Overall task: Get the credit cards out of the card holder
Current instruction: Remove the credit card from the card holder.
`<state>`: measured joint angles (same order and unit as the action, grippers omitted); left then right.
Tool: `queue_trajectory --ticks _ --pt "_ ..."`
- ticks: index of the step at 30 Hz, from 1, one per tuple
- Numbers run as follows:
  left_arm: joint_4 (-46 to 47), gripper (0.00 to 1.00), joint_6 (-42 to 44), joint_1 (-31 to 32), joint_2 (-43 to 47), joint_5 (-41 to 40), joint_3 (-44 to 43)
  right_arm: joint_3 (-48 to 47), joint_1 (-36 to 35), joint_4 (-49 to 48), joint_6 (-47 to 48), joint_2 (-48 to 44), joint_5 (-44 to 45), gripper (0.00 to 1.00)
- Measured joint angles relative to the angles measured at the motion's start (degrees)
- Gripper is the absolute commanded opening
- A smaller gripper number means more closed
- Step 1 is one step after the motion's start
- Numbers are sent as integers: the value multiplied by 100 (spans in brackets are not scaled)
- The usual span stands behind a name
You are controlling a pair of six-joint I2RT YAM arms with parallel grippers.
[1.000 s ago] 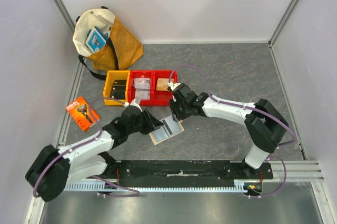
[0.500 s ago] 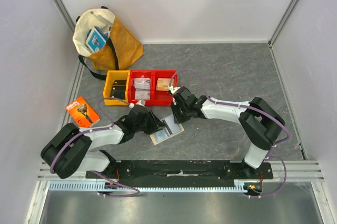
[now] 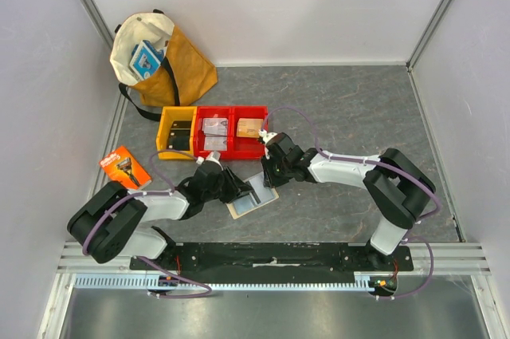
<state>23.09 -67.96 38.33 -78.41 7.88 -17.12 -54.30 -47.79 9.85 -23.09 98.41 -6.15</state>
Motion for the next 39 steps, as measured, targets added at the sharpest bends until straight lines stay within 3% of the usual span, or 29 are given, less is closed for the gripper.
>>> queue_trajectory --ticks 22,27,30,39 --pt "177 26 -83 4 245 127 168 44 2 -63 -68 -22 -2 22" --pt "175 15 -83 4 216 125 170 44 2 -66 -85 -22 -2 22" --pt "184 2 -94 4 195 122 203 44 2 -66 -87 -22 -2 22" --pt "258 2 -190 7 254 127 372 50 -4 -85 -120 -22 0 22"
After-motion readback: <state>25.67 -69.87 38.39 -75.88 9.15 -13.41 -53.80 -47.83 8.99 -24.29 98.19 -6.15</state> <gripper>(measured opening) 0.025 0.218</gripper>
